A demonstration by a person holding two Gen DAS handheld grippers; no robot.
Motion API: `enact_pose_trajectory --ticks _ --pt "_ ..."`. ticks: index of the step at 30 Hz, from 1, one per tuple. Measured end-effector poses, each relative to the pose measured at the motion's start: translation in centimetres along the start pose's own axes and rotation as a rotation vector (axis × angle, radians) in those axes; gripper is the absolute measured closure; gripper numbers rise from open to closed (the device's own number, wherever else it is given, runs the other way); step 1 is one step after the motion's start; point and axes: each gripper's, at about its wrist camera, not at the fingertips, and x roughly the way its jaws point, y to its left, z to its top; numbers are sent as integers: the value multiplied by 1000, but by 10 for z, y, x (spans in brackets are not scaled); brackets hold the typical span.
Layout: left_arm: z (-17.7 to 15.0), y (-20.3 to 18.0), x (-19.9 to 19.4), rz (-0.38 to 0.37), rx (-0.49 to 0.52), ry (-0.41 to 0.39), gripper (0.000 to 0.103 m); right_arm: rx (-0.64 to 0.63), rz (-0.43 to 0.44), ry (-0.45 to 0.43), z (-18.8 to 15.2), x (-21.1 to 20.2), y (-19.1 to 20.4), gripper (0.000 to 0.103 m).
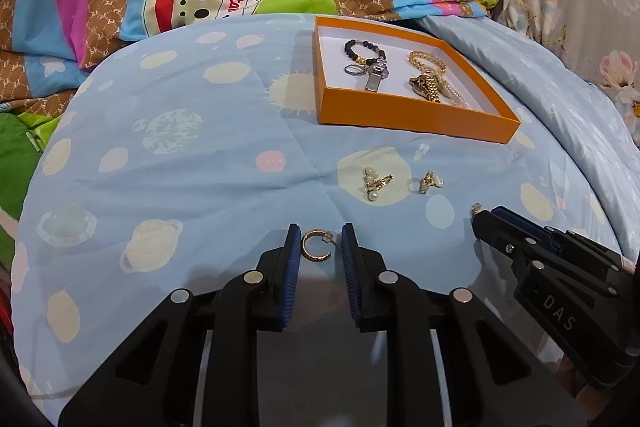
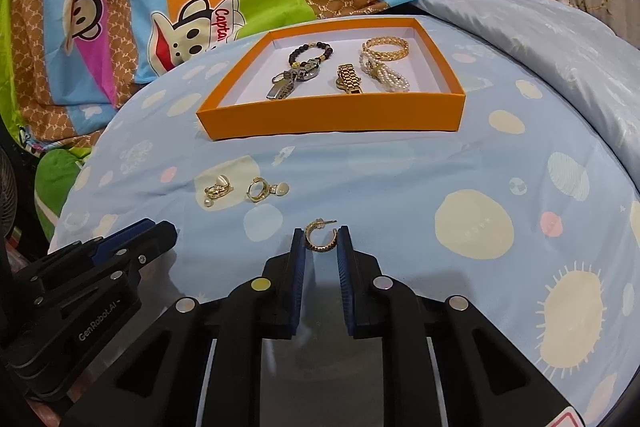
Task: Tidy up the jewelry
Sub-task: 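Grasp a gold hoop earring with the left tool while the right tool grasps another, then carry both gold hoop earrings into the orange box and open both tools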
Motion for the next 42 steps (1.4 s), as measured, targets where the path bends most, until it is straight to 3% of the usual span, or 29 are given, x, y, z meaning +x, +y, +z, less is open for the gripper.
enact_pose_trajectory --ticks 21,31,42 --pt "-14 15 -46 -29 -31 -66 83 56 23 -99 -4 -32 -36 88" --pt "48 -14 -47 -43 35 -163 83 75 27 -171 45 -34 -56 89" --pt "111 -42 9 -45 24 -187 83 45 18 -201 97 -5 -56 88"
